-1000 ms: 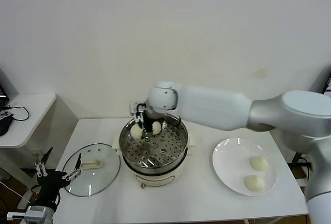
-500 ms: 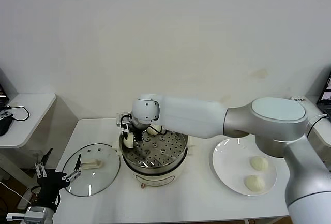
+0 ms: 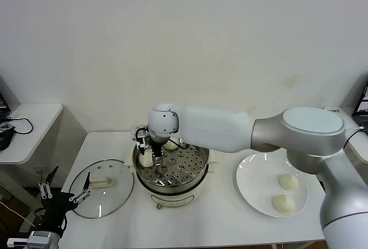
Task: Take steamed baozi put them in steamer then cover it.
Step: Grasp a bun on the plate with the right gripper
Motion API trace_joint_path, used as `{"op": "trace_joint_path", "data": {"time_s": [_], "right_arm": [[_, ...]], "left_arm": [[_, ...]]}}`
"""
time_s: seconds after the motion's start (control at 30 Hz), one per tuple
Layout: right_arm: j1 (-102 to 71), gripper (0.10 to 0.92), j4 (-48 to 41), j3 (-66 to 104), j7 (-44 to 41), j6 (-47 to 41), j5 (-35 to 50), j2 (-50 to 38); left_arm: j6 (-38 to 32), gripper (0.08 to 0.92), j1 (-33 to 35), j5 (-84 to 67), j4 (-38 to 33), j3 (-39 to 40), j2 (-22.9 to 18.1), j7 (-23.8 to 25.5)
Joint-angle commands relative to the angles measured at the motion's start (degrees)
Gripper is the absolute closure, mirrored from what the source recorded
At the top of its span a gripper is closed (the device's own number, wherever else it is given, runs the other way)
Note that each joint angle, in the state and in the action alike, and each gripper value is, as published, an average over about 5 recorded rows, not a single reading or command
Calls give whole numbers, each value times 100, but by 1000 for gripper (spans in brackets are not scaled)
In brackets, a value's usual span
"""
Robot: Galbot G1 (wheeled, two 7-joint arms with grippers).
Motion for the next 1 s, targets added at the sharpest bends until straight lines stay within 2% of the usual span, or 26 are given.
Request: {"op": "trace_joint_path", "data": {"time_s": [0.03,0.3,0.53,0.7,0.83,1.0], "right_arm": [[835,204,949,-11,-764,318,-153,-1226],[1646,202,2218,-72,-1472,982,-341,-3157],[1560,203,3071,-166,-1841,1608,-1050,-4975],[1102,203,3471,-156,-1913,1907,-1556,-5907],[287,202,3599,236,-1953,2157,-2062,-6490],[-2228,203,3517,2332,-1844,2378,-2804,-7218]], "left_arm": [[5,177,-9,3,-9,5,16,6],[16,177,-13,37,-56,116,46,14],[22,177,14,89,-128,249,64,21],[30,177,-8,149,-141,352,56,24],[41,177,-20,218,-155,439,35,24],[36,177,21,320,-119,539,-8,20]]}}
